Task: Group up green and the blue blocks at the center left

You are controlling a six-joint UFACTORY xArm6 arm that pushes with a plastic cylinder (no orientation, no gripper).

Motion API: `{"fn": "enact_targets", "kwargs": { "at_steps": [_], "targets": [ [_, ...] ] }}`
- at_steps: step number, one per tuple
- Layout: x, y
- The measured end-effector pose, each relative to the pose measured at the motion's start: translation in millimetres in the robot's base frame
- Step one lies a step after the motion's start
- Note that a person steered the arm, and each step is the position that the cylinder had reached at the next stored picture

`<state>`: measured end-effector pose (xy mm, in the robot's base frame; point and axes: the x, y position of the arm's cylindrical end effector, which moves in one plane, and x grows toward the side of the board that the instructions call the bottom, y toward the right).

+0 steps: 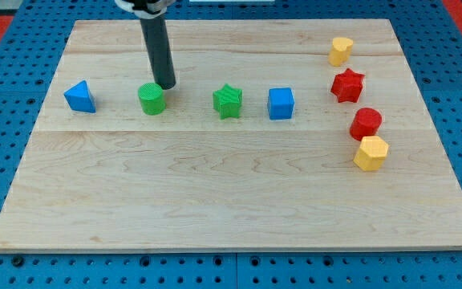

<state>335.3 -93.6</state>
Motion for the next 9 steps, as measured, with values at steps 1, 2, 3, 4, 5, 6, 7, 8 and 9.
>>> {"fn": "enact_targets", "kwargs": {
  "at_steps": [1,2,3,4,5,6,7,8,9],
  "targets": [
    [-37.2,49.1],
    [-48.9,92.1],
    [-48.5,144.1],
    [-21.9,171.6],
    [13.6,187.3],
    [18.1,215.2],
    [47.3,205.5],
    [54.2,179.4],
    [54.1,126.4]
  ]
}}
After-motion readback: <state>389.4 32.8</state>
